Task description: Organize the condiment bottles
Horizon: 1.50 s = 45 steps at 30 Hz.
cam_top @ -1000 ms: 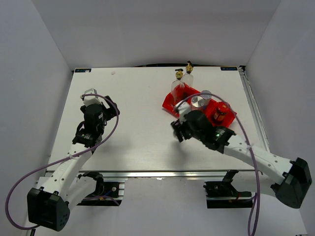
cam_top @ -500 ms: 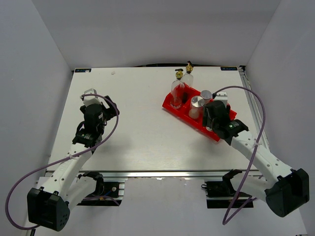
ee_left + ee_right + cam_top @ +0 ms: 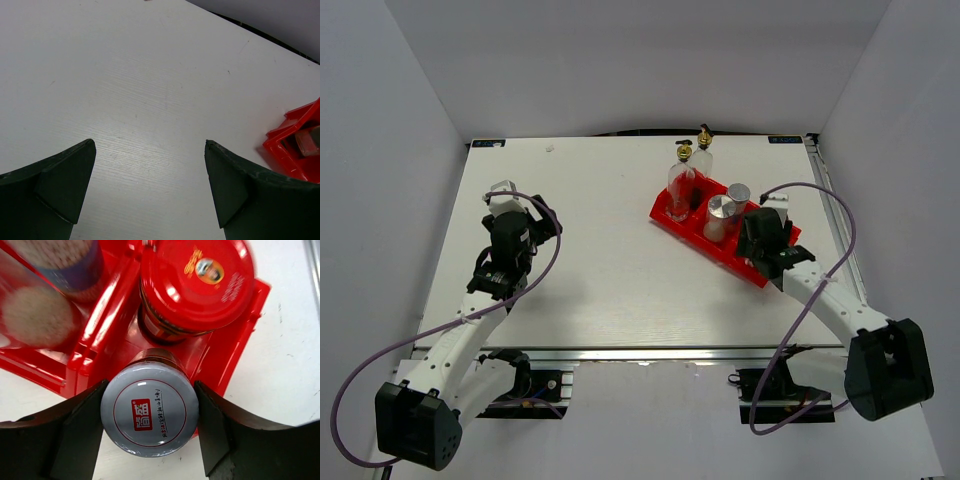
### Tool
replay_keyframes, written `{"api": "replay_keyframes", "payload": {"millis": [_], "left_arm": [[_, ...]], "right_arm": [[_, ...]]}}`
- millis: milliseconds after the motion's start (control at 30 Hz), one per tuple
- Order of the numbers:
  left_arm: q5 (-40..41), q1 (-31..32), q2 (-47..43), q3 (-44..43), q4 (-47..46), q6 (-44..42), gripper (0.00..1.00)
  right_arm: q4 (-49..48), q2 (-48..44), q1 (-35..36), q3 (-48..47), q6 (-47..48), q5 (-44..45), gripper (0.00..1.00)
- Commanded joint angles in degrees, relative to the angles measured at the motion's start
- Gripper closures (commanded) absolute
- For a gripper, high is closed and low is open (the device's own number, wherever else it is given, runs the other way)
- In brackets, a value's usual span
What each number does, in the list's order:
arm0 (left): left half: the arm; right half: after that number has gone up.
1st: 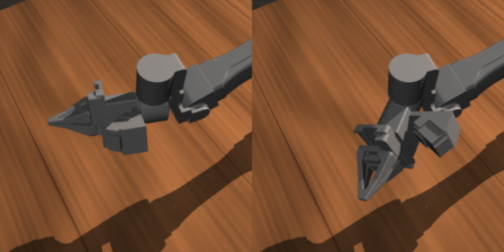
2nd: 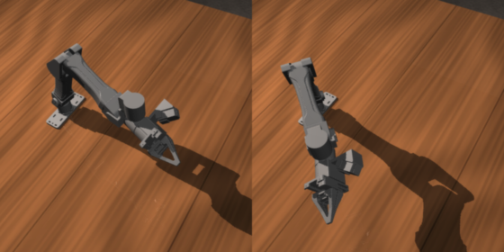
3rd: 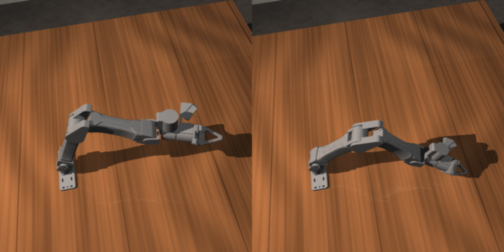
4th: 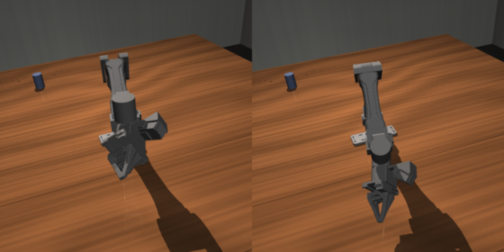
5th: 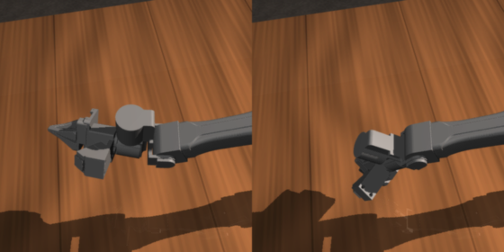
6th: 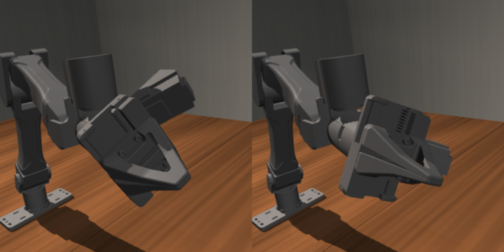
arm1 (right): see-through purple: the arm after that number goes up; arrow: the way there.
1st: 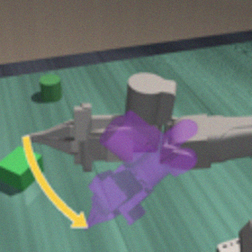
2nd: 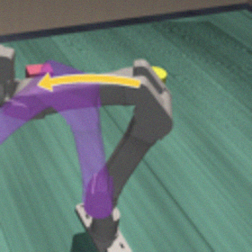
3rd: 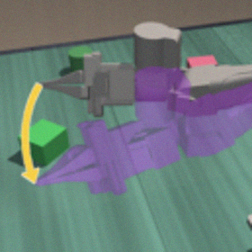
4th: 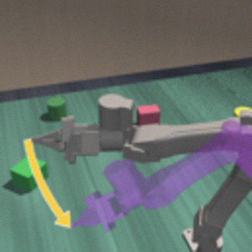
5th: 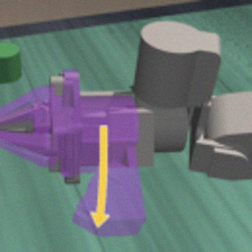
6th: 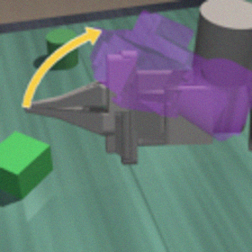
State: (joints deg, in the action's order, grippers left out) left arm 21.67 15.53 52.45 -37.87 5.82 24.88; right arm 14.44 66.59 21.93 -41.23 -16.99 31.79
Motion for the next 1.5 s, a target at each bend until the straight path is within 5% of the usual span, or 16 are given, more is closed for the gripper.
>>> {"api": "replay_keyframes", "payload": {"millis": [0, 167, 367, 633, 1033, 1467], "left_arm": [[0.0, -0.2, -0.5, 0.2, 0.0, -0.4, 0.02], [-0.1, -0.2, -0.6, 0.1, 0.2, -0.4, 0.02], [-0.1, -0.2, -0.9, 0.2, 0.2, -0.4, 0.02], [-0.1, -0.2, -1.2, 0.1, 0.2, -0.5, 0.02], [0.8, -0.2, -2.0, -0.2, 0.7, -0.1, 0.02], [1.6, -0.2, -1.8, -0.2, 1.2, 0.3, 0.02]], "right_arm": [[-9.9, 1.4, -0.6, 0.5, -0.1, 0.5, 0.74], [-9.0, 3.9, -0.5, 0.6, -2.4, 0.6, 0.39], [-5.6, 5.0, -0.7, -1.1, -4.4, 1.2, 0.11], [4.2, 1.6, -0.6, -6.3, -5.9, 4.0, 0.11], [16.3, -19.6, -0.7, -7.2, -11.1, 12.7, 0.11], [16.1, -24.7, -0.7, -0.6, -11.1, 16.3, 0.11]]}}
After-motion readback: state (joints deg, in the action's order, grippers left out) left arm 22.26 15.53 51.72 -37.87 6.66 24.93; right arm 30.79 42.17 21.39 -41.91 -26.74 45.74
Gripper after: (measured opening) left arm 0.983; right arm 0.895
